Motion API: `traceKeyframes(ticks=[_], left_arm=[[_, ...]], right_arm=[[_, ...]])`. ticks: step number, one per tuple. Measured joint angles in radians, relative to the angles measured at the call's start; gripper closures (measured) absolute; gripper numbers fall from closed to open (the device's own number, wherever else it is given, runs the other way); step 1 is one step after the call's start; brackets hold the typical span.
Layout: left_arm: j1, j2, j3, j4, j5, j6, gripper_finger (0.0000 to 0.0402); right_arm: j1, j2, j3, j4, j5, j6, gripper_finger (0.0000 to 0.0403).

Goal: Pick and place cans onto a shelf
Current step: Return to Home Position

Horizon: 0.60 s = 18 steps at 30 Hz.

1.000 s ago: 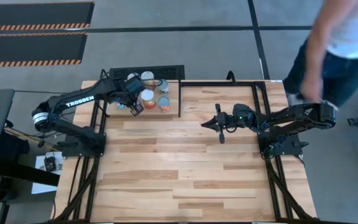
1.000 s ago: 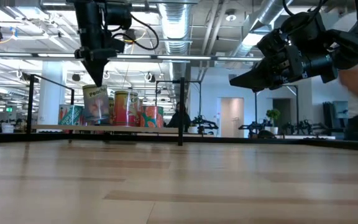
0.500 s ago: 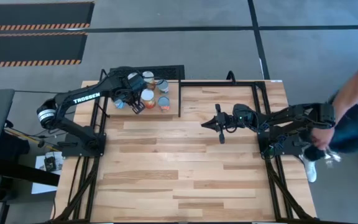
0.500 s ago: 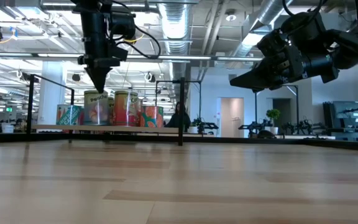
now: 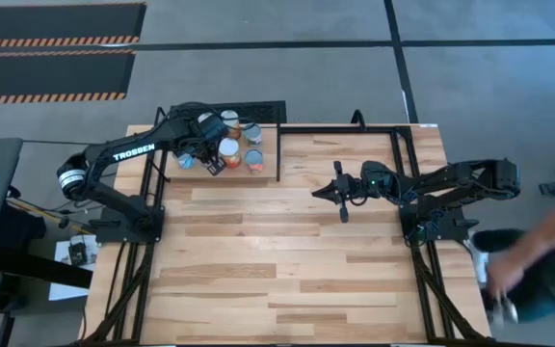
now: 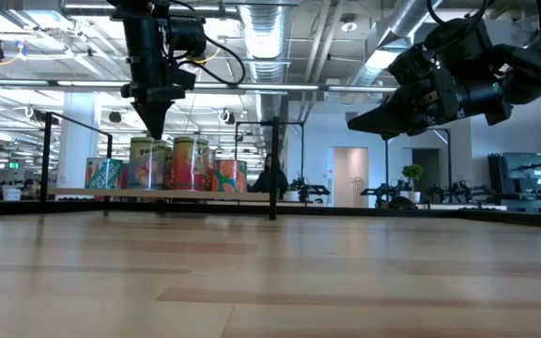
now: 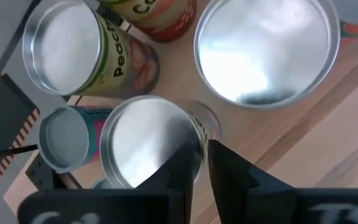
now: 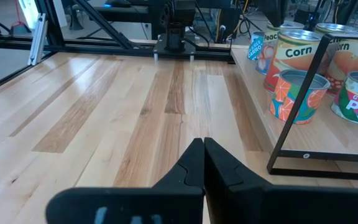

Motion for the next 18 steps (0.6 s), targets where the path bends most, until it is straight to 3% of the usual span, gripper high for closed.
traceKeyframes(ticks=[10,18], left_arm=[[0.0,-0.011,0.005,0.031,0.003,0.027,0.0342],[-0.073,-0.154,-0.033,0.183,-0.007,0.047,0.0362]], right_arm=[[0.0,0.0,0.0,0.0,0.0,-0.003,0.0388],[0.0,0.0,0.0,0.002,0.0,-0.002,0.0388]])
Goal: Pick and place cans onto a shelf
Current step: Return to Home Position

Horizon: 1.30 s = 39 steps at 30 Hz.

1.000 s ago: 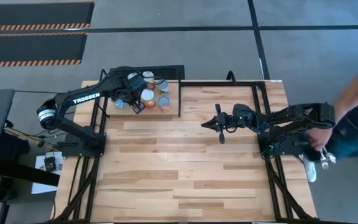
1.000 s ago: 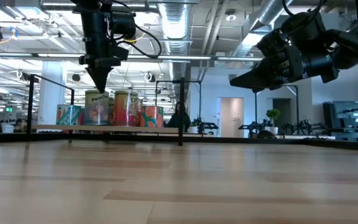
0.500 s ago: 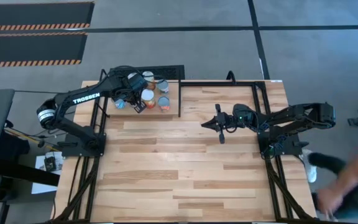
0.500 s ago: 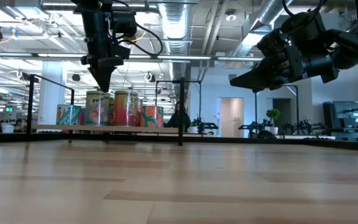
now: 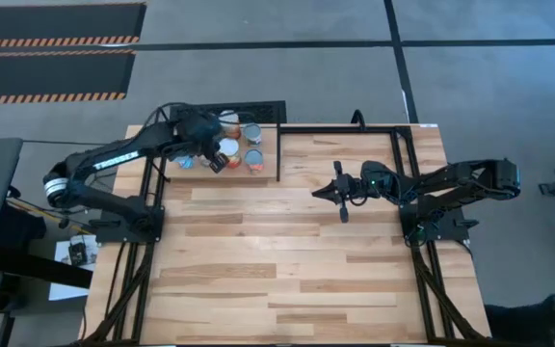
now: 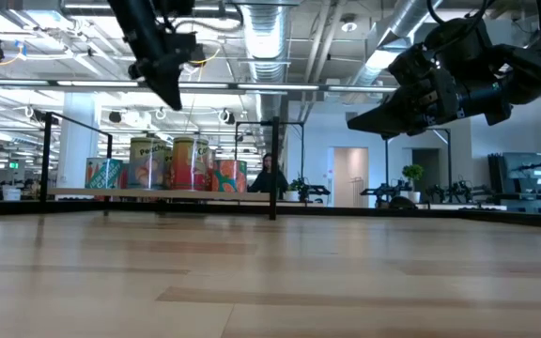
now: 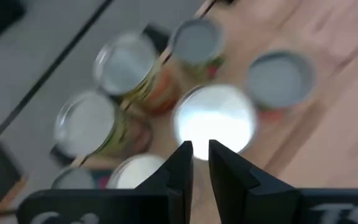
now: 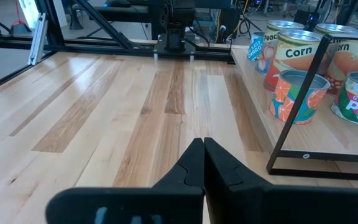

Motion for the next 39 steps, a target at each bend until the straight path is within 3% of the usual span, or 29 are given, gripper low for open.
traceKeyframes(ticks=[5,11,20,33,39], left_arm=[[-0.097,-0.141,-0.119,0.203,0.053,0.014,0.0381],[-0.235,-0.286,-0.343,0.593,0.101,0.063,0.0399],[-0.342,-0.35,-0.613,1.069,0.216,0.114,0.0401],[-0.42,-0.35,-0.767,1.297,0.278,0.135,0.0401],[-0.424,-0.351,-0.783,1.32,0.323,0.136,0.0401]], right_arm=[[0.0,0.0,0.0,0.009,0.001,0.0,0.0388],[0.001,0.0,0.0,0.017,0.054,0.0,0.0388],[0.005,0.0,0.0,0.024,0.069,0.003,0.0388],[0.077,-0.128,-0.004,-0.067,0.27,-0.013,0.0393],[0.083,-0.232,-0.069,-0.058,0.289,-0.016,0.0394]])
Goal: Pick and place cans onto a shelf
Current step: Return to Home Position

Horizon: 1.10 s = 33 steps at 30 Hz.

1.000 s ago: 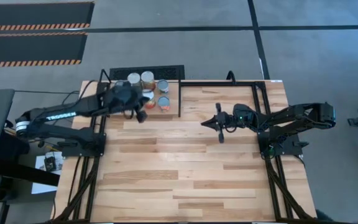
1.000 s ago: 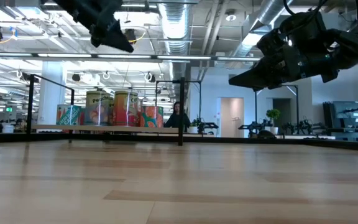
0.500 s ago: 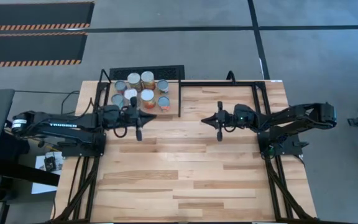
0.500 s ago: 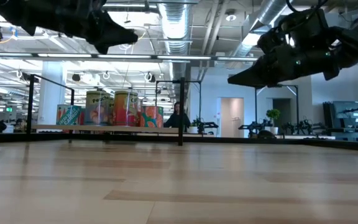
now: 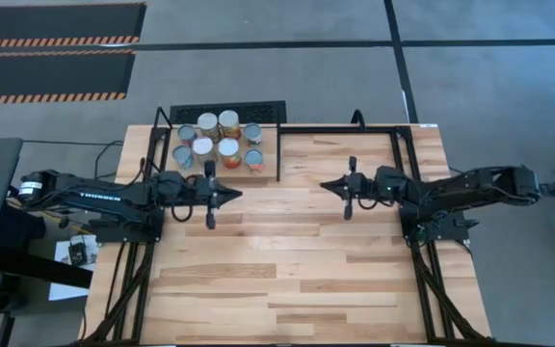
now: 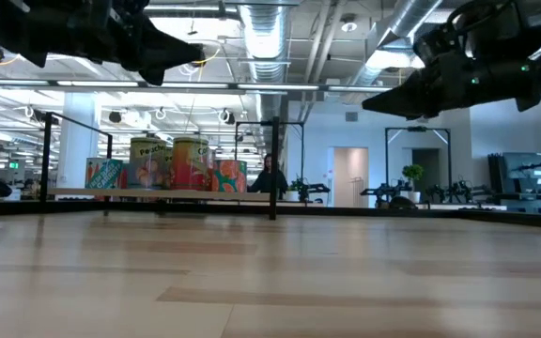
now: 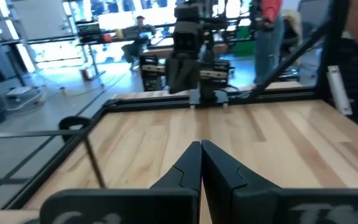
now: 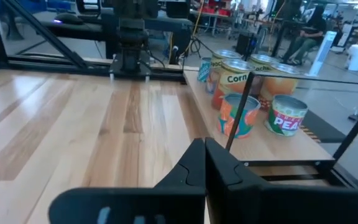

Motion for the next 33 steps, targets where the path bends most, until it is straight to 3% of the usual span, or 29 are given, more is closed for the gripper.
traceKeyframes(ticks=[19,27,33], left_arm=[[0.001,0.0,-0.054,0.106,0.026,0.024,0.0401],[0.001,0.0,-0.054,0.105,0.043,0.03,0.0401],[0.001,0.0,-0.054,0.103,0.057,0.03,0.0401]], right_arm=[[0.002,-0.091,-0.022,-0.052,-0.001,-0.008,0.0393],[0.002,-0.215,-0.022,-0.208,-0.002,0.0,0.0394],[0.002,-0.317,-0.084,-0.231,-0.033,0.001,0.0394]])
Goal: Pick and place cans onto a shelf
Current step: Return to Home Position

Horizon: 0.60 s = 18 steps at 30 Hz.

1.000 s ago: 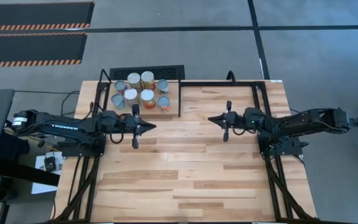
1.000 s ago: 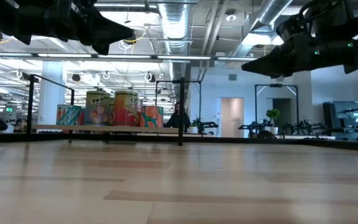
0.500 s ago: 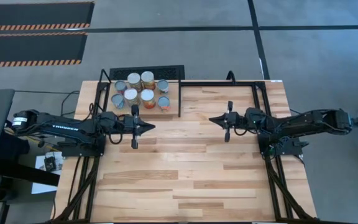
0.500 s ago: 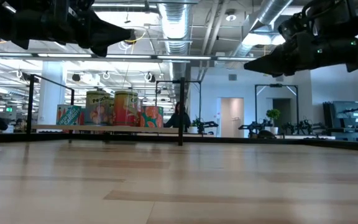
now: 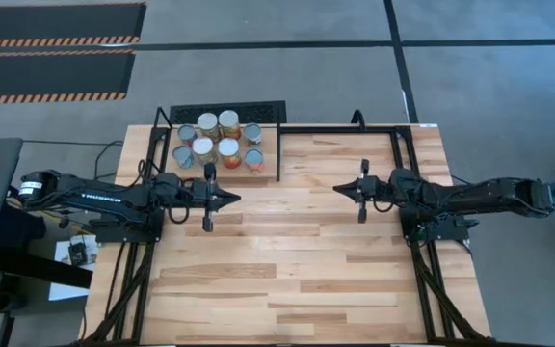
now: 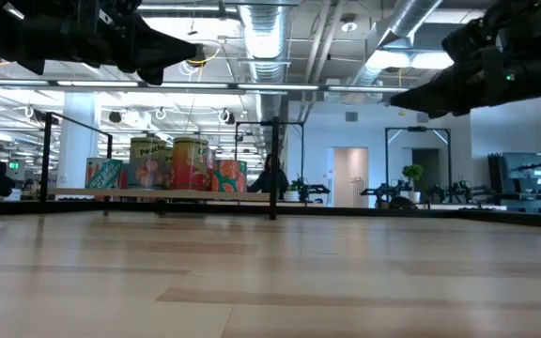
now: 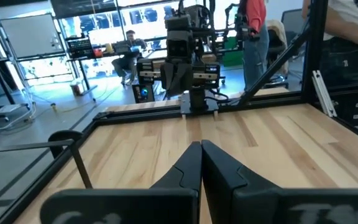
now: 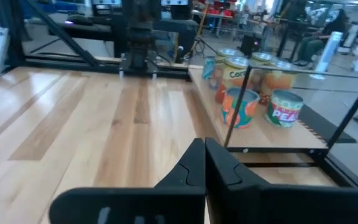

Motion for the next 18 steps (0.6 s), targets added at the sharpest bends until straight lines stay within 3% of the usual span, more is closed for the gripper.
traceKeyframes(ticks=[5,14,18], left_arm=[[0.0,0.0,0.0,-0.002,0.004,0.0,0.0401],[0.0,0.0,0.0,-0.024,0.035,-0.001,0.0401],[0.0,0.0,0.0,-0.011,0.035,-0.002,0.0401]], right_arm=[[0.0,-0.124,-0.043,-0.035,-0.027,0.0,0.0394],[0.0,-0.431,-0.053,-0.336,-0.027,0.025,0.0394],[0.0,-0.559,-0.077,-0.388,-0.026,0.027,0.0394]])
